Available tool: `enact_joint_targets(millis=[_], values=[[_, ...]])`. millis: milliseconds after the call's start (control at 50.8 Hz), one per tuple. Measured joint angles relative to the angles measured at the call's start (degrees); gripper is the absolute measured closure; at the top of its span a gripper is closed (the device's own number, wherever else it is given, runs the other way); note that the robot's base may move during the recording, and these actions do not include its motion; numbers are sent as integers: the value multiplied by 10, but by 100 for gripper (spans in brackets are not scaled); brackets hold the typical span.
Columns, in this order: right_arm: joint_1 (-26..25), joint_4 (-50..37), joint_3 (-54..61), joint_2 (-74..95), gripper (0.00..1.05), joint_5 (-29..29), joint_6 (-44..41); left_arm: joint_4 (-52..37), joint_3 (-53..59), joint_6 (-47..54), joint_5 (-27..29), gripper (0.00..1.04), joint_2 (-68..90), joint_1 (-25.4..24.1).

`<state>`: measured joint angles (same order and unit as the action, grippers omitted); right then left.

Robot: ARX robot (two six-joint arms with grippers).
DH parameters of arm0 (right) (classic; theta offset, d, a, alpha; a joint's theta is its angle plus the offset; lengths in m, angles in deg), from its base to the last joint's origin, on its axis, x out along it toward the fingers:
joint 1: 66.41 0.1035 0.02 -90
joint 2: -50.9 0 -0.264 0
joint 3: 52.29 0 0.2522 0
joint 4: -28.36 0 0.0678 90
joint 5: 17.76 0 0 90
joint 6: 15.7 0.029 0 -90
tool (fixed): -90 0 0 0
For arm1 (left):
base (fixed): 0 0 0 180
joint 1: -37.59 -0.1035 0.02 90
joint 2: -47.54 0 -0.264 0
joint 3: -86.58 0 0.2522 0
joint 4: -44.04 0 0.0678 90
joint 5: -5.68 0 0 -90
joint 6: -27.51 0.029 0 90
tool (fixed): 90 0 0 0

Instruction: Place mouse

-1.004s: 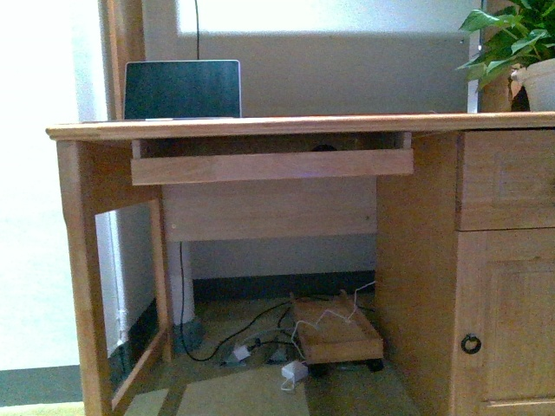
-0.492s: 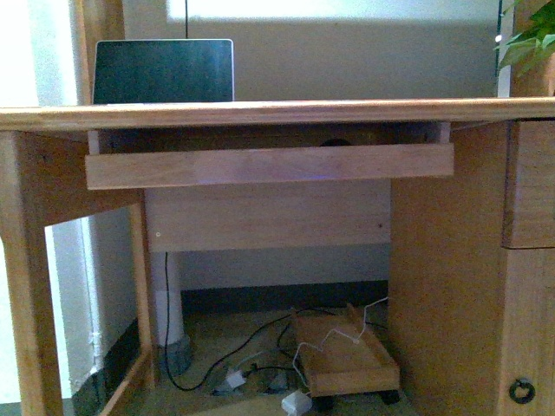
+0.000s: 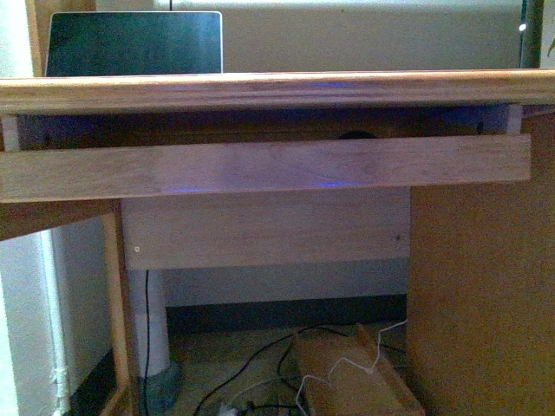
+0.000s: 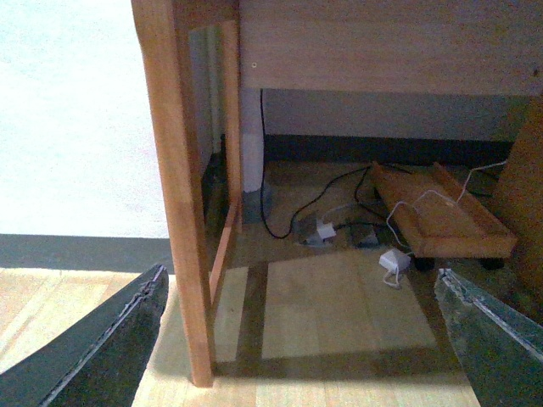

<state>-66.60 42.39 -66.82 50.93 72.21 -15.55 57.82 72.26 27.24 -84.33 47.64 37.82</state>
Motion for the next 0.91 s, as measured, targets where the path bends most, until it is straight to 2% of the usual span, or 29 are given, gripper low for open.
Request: enact_joint_targets(millis=[905], values=[[0,0,0,0,7,2,0,0,0,0,0,8,0,0]])
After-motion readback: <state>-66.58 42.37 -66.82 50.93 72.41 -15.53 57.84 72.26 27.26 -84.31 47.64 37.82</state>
